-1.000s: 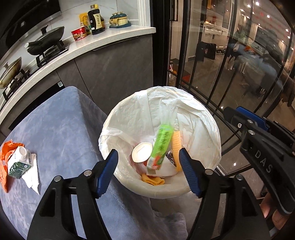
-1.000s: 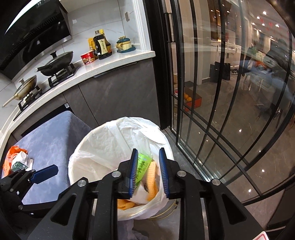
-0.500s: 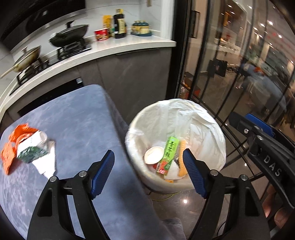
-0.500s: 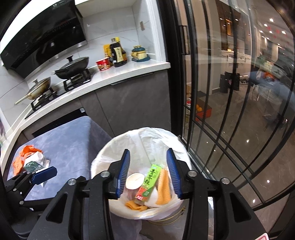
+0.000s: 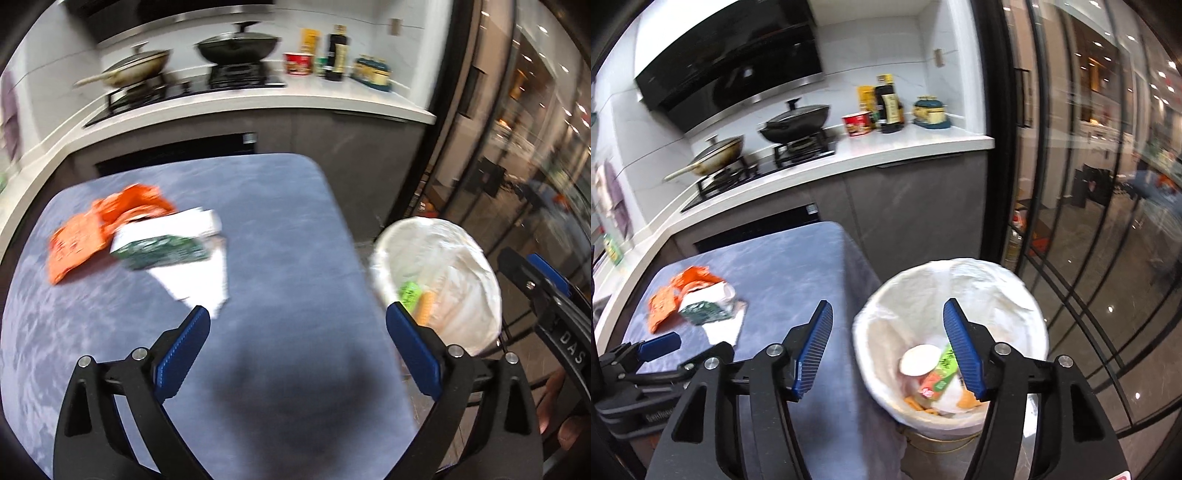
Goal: Collect trash
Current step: 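Move both open tools back to the table, then grasp the white paper towel with the right tool while the left tool grasps the orange printed bag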
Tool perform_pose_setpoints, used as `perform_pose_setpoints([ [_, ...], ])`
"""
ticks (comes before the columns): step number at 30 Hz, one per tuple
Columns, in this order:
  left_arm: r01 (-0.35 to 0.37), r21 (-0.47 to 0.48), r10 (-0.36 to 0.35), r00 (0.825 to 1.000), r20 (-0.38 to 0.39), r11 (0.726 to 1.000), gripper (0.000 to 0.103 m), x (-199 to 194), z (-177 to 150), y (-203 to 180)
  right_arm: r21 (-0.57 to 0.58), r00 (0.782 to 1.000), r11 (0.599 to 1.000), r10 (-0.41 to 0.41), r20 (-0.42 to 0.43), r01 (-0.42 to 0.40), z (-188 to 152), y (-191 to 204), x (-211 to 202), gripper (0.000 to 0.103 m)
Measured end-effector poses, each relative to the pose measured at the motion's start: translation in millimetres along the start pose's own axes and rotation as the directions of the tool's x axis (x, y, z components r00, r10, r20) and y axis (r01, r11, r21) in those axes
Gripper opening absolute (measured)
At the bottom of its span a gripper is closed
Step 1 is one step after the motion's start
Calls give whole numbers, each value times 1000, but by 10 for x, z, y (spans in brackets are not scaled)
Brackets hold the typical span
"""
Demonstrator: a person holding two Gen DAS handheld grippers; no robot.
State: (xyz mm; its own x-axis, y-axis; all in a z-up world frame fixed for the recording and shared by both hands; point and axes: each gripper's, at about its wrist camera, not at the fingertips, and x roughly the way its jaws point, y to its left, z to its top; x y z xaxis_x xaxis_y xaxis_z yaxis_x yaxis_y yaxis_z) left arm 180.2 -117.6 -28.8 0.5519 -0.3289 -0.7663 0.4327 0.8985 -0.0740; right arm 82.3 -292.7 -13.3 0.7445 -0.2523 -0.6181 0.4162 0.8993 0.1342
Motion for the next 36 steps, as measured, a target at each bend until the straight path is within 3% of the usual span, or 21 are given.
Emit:
perform_pose_setpoints([
  [12, -171, -167, 165, 985, -46, 971, 94, -120, -304, 1317, -112, 990, 986, 119, -71, -127, -150, 988, 173, 65],
  [21, -243, -291, 230, 970, -79, 925, 95, -102, -416, 2175, -156, 973, 969, 168, -160, -193, -343, 1668, 525, 66],
  [25, -235, -367, 219, 972, -87, 900, 95, -49, -369, 2479, -178, 968, 964, 164, -190, -198, -394, 1885, 726, 66],
  [31, -210, -521, 187, 978, -96, 827, 95, 131, -244, 2901, -190, 960, 961, 152, -236, -199, -475, 2106, 1076, 66],
  [34, -173, -600, 125, 985, -122, 781, 95, 314, -194, 3098, -197, 956, 960, 143, -257, -196, -507, 2204, 1260, 66],
  [36, -141, -663, 70, 989, -133, 735, 95, 447, -180, 3218, -199, 954, 960, 139, -267, -196, -523, 2246, 1359, 66],
])
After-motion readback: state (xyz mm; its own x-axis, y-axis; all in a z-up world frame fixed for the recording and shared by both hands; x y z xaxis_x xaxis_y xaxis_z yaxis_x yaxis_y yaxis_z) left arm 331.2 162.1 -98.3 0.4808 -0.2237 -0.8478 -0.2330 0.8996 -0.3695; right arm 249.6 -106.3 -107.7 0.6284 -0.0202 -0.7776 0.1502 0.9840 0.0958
